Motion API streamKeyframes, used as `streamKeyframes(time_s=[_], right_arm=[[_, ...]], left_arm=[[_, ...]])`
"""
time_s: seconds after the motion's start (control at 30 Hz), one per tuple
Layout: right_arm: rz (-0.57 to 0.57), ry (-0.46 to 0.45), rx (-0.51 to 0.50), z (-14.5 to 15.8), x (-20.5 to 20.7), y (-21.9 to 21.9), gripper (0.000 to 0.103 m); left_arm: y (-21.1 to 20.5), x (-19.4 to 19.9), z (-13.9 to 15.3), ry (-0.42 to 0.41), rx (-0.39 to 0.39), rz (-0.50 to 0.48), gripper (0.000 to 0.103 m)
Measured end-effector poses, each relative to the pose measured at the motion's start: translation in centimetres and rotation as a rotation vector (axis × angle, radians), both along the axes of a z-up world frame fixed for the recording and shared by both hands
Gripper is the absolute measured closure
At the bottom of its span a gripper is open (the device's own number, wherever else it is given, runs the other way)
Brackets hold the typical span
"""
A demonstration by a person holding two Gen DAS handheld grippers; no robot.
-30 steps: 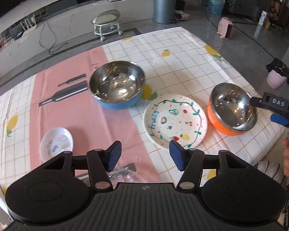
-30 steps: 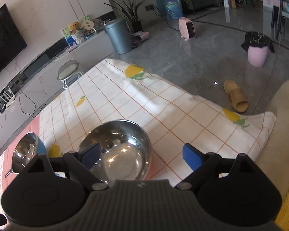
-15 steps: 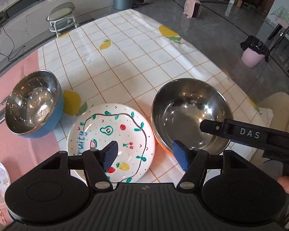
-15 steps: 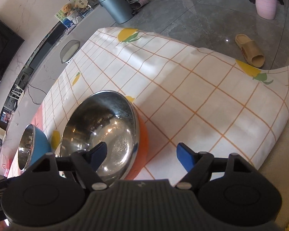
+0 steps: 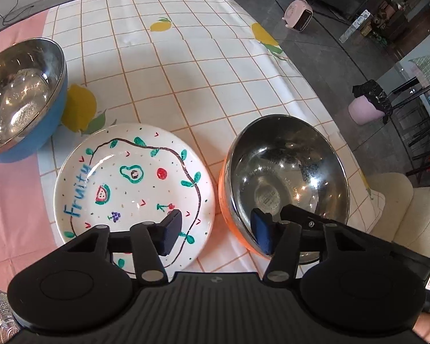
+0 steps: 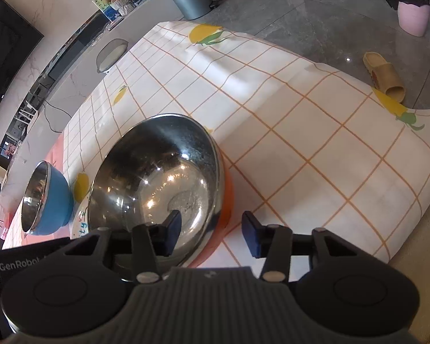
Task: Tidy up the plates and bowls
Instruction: 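Close the right gripper on the rim of the orange bowl, then lift the orange bowl with the right gripper toward the green bowl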
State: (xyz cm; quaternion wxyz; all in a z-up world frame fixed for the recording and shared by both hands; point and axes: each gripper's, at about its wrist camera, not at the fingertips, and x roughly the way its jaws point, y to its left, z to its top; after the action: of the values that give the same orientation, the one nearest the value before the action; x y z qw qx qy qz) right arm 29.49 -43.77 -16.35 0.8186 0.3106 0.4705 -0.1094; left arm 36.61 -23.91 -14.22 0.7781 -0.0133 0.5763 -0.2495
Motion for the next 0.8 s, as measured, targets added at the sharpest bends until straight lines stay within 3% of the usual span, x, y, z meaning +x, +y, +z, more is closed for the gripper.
streamKeyframes(time_s=[0.1,0.27,0.53,0.8], right_arm=[[0.021,0.0,-0.013,0.0,0.3,0.3,0.07],[0.032,-0.003,-0.028,0.0,0.4,0.5,0.079],[0.01,-0.055,-0.001,0.4,0.0,0.0,0.082],[0.008,-0.147,0.06,1.5,-1.0,-0.4,0.087]], left_arm=[[0.1,0.1,0.2,-0.031,-0.009,-0.002,0.054],[-0.2,0.1,0.4,-0.015,-0.021,-0.055,0.082],[-0.9,-1.2,0.8,-0.037,0.045,-0.133,0.082],[1.1,-2.3,3.9,-0.055,-0.003,-0.078,0.083]])
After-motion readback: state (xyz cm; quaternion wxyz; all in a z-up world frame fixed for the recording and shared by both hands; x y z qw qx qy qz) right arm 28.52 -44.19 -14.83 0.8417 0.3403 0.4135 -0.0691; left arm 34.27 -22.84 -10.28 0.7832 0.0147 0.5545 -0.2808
